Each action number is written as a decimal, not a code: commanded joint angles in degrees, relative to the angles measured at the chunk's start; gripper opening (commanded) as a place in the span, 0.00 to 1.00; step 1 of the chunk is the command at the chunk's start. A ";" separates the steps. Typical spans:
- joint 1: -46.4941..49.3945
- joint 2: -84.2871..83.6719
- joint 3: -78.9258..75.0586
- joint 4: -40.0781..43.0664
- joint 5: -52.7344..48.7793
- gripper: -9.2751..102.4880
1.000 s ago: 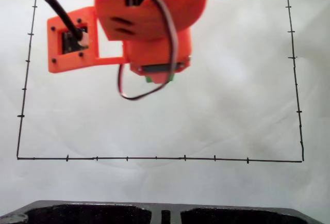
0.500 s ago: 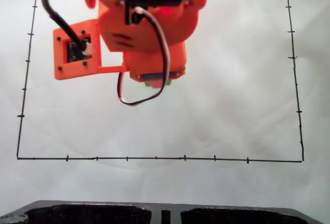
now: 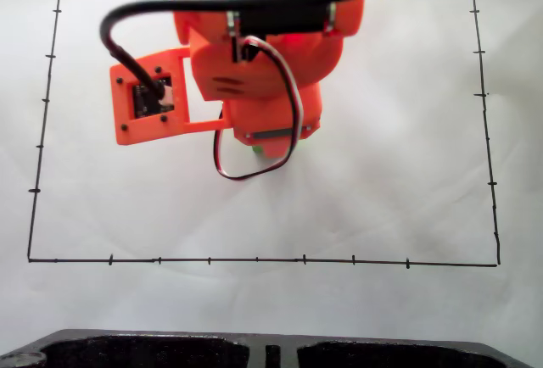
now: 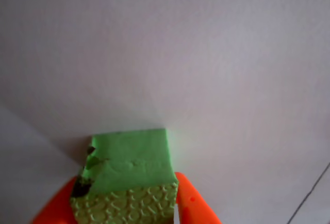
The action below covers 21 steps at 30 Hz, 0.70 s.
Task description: Grasp the colored block, Place it on the black dot, and then return the arm to the default position.
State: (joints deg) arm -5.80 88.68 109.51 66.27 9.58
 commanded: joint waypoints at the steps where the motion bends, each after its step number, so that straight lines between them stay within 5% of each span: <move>1: -0.35 2.02 0.35 0.53 -0.26 0.31; 13: -0.70 16.61 2.20 8.44 -4.13 0.39; 21: 0.35 31.38 3.43 14.59 -11.07 0.35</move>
State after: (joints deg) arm -6.15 114.08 112.94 80.07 0.53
